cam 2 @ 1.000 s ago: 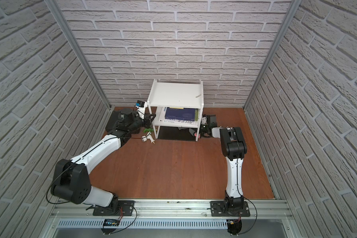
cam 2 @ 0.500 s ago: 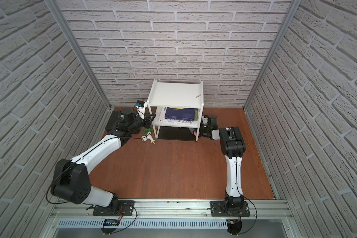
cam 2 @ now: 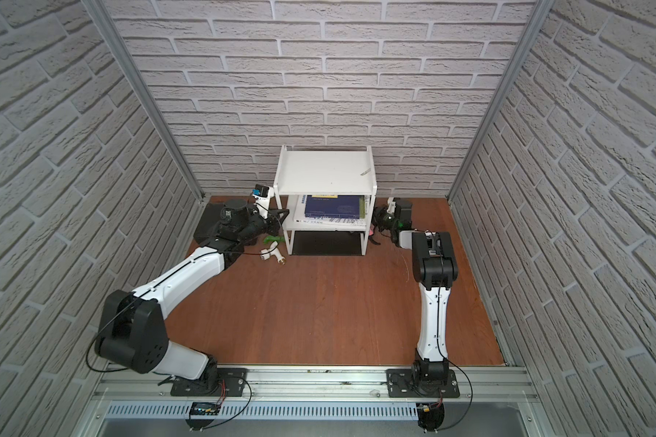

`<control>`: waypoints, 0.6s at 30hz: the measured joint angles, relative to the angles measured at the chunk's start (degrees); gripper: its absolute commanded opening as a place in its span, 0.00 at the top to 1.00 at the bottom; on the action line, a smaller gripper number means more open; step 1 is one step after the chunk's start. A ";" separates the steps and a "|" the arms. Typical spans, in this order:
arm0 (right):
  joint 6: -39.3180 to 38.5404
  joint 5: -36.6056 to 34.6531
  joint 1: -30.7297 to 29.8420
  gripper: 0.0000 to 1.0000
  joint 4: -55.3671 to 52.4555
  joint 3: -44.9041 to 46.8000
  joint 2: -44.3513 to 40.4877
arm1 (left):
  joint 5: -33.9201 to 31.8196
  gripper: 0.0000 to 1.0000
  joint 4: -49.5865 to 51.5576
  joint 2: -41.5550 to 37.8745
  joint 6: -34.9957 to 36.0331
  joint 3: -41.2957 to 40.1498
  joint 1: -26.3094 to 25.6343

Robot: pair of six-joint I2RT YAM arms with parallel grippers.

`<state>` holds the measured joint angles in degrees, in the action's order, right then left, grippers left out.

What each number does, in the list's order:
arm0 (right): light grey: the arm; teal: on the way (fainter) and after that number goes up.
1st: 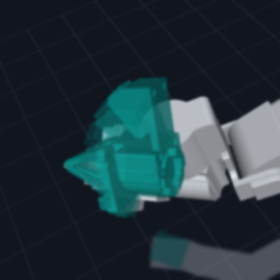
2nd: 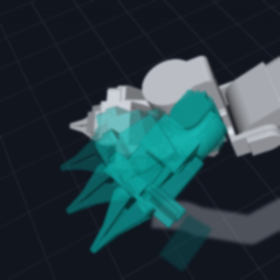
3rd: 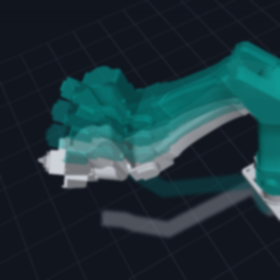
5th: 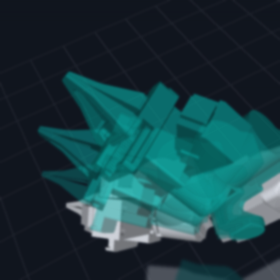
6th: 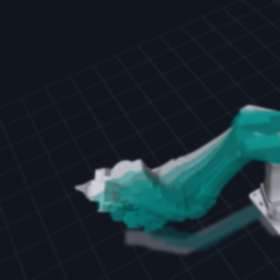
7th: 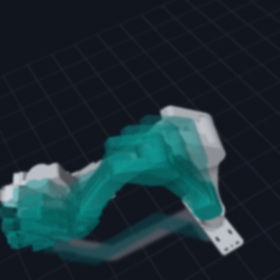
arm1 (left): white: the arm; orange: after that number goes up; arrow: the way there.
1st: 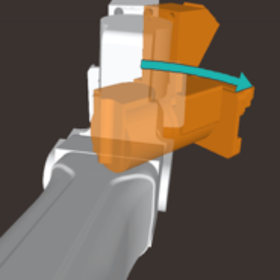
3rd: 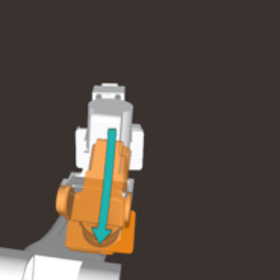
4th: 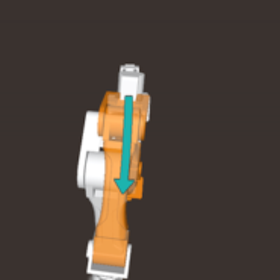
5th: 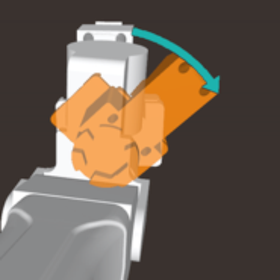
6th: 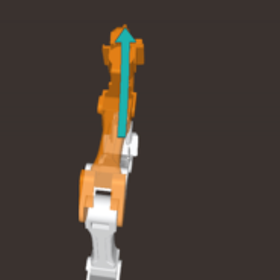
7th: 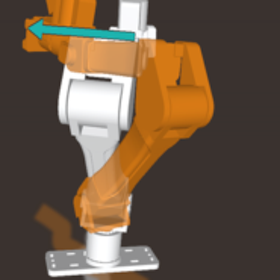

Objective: Wipe the bookshelf clean with a cloth
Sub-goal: Wipe the dust from the shelf.

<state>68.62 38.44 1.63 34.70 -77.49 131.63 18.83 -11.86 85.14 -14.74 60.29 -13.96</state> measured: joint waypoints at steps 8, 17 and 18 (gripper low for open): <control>-1.97 9.01 0.59 0.97 5.49 24.94 -15.19 | 0.04 1.00 0.35 0.35 0.09 0.55 -0.59; -22.93 -6.58 3.93 0.97 -22.93 38.01 -50.07 | 0.50 0.70 0.66 2.49 0.44 2.75 -0.55; -25.18 -9.66 3.78 0.98 -25.90 38.71 -54.27 | 0.50 0.65 0.76 2.27 0.33 2.49 -0.42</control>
<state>43.44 28.77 5.41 8.80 -38.79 77.36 19.33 -11.09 87.42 -14.41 62.78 -14.37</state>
